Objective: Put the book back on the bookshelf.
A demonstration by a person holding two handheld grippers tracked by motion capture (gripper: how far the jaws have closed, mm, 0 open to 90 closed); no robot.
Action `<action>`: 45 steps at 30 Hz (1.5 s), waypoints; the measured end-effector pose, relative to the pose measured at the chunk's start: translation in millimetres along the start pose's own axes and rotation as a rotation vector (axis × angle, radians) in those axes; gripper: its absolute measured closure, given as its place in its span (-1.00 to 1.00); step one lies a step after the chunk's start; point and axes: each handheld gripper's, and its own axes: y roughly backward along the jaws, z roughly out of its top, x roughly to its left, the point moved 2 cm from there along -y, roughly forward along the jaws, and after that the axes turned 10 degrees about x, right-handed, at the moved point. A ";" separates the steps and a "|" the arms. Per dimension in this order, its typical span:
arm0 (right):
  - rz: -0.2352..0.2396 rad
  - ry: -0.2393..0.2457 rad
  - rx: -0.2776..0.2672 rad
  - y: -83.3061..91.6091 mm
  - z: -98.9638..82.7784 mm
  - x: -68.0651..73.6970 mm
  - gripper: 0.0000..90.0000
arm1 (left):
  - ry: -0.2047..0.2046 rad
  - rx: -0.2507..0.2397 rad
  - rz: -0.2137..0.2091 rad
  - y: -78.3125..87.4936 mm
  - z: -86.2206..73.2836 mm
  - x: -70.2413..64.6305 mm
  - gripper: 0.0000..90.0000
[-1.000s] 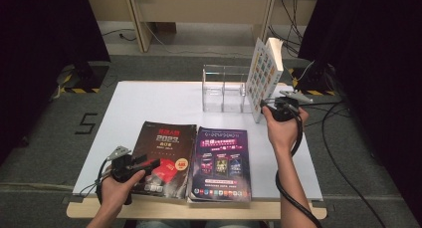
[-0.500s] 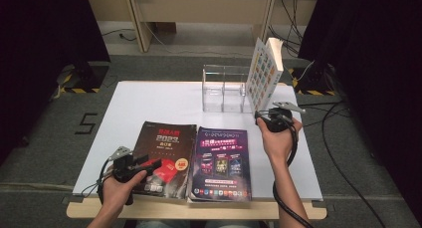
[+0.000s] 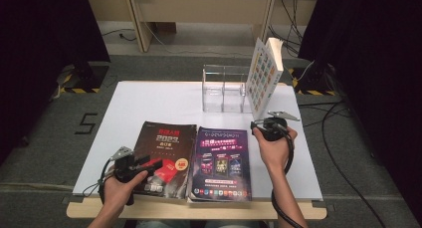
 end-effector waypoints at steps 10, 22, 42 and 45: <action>0.029 0.021 0.079 -16.7 -19.8 4.5 0.11 | -0.006 0.003 -0.010 -2.6 2.8 -3.1 -0.27; 0.055 0.019 0.165 -32.1 -33.5 11.0 0.17 | -0.022 0.019 -0.046 -16.4 10.2 -14.2 -0.22; 0.070 0.015 0.197 -38.9 -42.4 15.6 0.15 | -0.081 0.114 -0.118 -66.1 36.8 -49.0 -0.13; 0.072 0.020 0.203 -39.9 -43.2 16.7 0.15 | -0.080 0.121 -0.130 -70.1 39.4 -53.6 -0.11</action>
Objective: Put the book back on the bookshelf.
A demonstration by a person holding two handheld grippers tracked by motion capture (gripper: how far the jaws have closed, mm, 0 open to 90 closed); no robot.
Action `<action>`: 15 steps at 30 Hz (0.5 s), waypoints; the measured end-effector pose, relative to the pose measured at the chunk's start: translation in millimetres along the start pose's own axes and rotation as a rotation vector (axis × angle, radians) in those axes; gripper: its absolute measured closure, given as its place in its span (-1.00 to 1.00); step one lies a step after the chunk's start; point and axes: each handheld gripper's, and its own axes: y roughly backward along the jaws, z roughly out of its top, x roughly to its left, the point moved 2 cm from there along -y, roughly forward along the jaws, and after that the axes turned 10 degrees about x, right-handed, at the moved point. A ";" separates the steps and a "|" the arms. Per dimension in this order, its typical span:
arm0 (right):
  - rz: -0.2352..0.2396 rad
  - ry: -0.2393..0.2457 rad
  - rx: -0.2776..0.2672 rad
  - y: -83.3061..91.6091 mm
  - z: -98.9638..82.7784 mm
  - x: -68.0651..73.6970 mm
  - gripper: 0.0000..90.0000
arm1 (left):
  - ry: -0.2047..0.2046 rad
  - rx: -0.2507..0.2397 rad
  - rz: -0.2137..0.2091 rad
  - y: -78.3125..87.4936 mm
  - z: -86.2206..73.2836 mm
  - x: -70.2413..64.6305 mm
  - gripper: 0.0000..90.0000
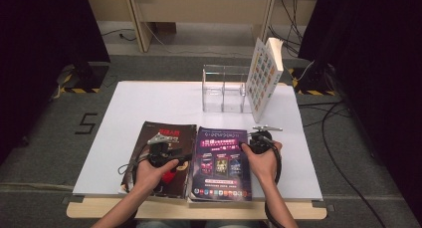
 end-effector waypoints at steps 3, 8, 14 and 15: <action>0.001 -0.002 0.000 -0.5 -0.2 0.0 0.15 | -0.005 0.023 -0.005 -9.1 5.2 -4.0 -0.10; 0.005 -0.006 0.009 -1.9 -0.8 1.0 0.15 | -0.013 0.046 -0.014 -19.5 10.2 -8.7 -0.09; 0.009 -0.013 0.017 -4.4 -3.4 1.0 0.15 | 0.007 0.077 -0.031 -32.1 11.7 -13.5 -0.10; 0.011 -0.013 0.019 -4.8 -3.9 0.8 0.15 | 0.007 0.077 -0.031 -32.1 11.7 -13.5 -0.11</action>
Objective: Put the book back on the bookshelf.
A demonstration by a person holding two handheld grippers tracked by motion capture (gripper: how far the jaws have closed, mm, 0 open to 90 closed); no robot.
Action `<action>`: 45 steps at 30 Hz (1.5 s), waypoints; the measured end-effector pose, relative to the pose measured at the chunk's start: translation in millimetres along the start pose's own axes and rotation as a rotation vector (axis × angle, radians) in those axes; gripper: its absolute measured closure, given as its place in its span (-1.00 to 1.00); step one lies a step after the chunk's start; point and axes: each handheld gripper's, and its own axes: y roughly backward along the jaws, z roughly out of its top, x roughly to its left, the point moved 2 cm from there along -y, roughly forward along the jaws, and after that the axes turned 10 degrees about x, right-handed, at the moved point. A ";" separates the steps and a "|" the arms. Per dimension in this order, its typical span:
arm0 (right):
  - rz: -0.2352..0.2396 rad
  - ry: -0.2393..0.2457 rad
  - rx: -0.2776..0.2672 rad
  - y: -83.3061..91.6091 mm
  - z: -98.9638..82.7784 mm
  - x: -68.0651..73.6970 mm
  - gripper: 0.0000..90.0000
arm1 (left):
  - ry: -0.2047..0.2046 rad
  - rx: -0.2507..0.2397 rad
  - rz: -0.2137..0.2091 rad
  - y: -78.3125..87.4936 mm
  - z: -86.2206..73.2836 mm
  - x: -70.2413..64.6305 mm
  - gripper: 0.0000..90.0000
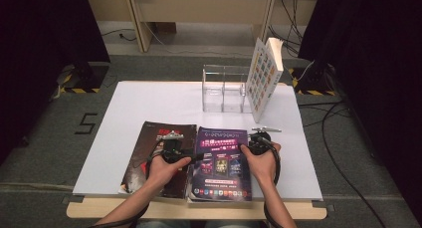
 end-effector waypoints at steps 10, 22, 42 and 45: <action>0.001 -0.001 0.010 -2.0 -1.6 -0.6 0.16 | 0.029 0.006 -0.005 -8.4 2.2 1.3 -0.10; -0.007 -0.009 0.021 -4.4 -4.4 0.9 0.16 | 0.100 0.001 -0.031 -6.5 4.1 4.9 0.01; -0.009 -0.024 0.021 -4.8 -4.6 1.4 0.16 | 0.166 -0.014 -0.061 -2.7 13.9 3.8 0.10; -0.011 -0.021 0.020 -4.8 -4.6 1.3 0.16 | 0.184 -0.018 -0.082 -2.7 15.6 4.4 0.13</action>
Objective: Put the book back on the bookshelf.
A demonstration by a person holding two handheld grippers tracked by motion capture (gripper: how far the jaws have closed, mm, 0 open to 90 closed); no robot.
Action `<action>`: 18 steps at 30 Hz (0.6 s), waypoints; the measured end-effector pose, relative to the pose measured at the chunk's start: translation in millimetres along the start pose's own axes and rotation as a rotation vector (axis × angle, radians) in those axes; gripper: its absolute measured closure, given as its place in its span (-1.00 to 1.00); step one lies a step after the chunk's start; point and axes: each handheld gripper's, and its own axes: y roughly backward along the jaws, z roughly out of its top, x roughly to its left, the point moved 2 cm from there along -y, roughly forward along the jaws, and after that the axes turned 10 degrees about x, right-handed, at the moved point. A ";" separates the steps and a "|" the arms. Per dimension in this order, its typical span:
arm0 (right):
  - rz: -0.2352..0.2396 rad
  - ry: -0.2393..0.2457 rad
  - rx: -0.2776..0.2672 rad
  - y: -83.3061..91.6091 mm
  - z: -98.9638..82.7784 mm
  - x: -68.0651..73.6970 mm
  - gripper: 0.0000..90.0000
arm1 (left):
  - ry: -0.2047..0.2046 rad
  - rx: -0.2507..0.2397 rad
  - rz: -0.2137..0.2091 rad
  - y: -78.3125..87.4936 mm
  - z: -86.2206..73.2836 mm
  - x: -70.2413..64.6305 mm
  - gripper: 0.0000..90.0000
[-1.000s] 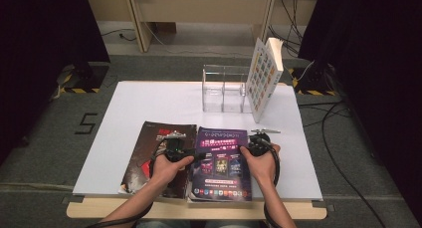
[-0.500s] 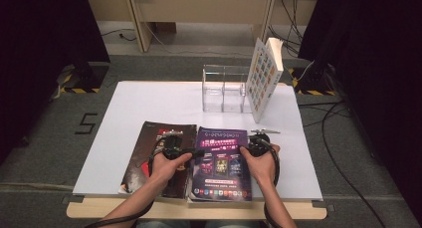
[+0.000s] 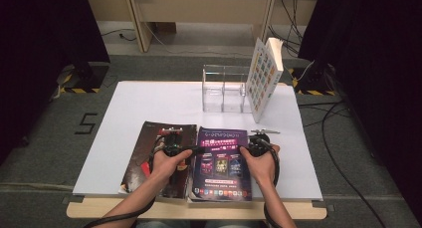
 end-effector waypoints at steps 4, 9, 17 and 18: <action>-0.001 0.002 -0.002 -0.1 -0.1 0.1 0.16 | 0.014 -0.012 -0.013 -2.0 4.5 3.6 0.14; 0.000 0.002 -0.002 -0.2 0.0 -0.3 0.16 | 0.051 0.000 0.012 -7.2 3.0 11.3 0.12; -0.001 0.001 -0.003 -0.2 0.0 -0.2 0.16 | 0.073 -0.031 -0.039 -7.0 2.1 9.8 0.26; -0.001 -0.002 -0.002 -0.1 -0.1 0.1 0.16 | 0.072 -0.033 -0.035 -7.3 1.7 9.3 0.26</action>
